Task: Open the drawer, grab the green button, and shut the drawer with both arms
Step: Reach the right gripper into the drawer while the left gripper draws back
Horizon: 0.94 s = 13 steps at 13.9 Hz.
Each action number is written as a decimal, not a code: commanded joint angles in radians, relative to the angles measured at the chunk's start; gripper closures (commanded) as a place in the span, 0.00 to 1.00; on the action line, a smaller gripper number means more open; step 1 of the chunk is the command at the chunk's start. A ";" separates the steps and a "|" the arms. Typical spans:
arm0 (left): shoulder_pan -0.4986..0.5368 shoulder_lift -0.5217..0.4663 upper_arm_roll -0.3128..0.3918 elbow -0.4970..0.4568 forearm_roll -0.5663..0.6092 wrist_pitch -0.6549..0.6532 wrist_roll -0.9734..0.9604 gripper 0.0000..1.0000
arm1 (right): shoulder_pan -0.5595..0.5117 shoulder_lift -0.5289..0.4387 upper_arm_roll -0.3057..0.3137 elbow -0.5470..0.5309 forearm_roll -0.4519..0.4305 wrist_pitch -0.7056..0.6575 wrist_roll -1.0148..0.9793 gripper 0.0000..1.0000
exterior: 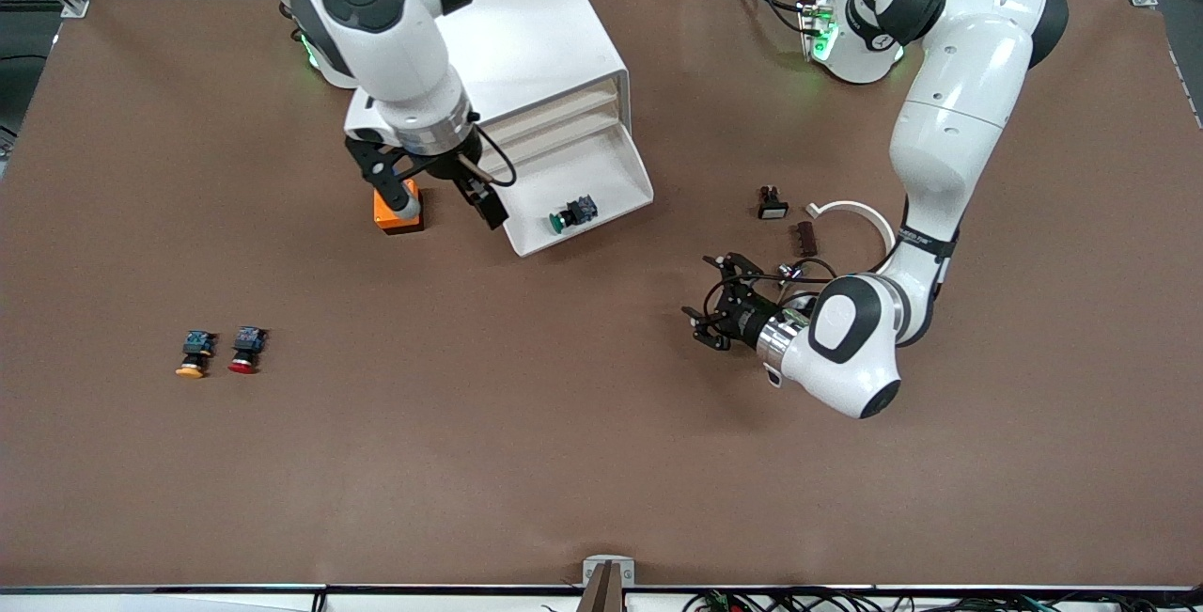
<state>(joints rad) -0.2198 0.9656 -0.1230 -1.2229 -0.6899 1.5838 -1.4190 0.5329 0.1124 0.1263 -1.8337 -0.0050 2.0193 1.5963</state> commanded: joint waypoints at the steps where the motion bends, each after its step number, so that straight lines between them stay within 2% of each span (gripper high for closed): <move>1: -0.093 -0.048 0.124 0.008 0.049 0.005 0.122 0.00 | 0.079 -0.019 -0.010 -0.084 -0.085 0.064 0.120 0.00; 3: -0.110 -0.067 0.166 0.016 0.055 0.027 0.172 0.00 | 0.133 -0.001 -0.010 -0.130 -0.147 0.122 0.218 0.00; 7: -0.116 -0.117 0.164 0.016 0.128 0.090 0.251 0.00 | 0.203 0.104 -0.010 -0.136 -0.237 0.202 0.375 0.00; 10: -0.147 -0.137 0.164 0.016 0.162 0.157 0.282 0.00 | 0.217 0.165 -0.010 -0.130 -0.247 0.251 0.384 0.00; 13: -0.170 -0.165 0.157 0.013 0.225 0.160 0.359 0.00 | 0.222 0.205 -0.010 -0.122 -0.248 0.295 0.401 0.00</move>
<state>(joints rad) -0.3723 0.8333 0.0280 -1.1899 -0.5031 1.7307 -1.1070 0.7397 0.2923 0.1244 -1.9742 -0.2218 2.2958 1.9546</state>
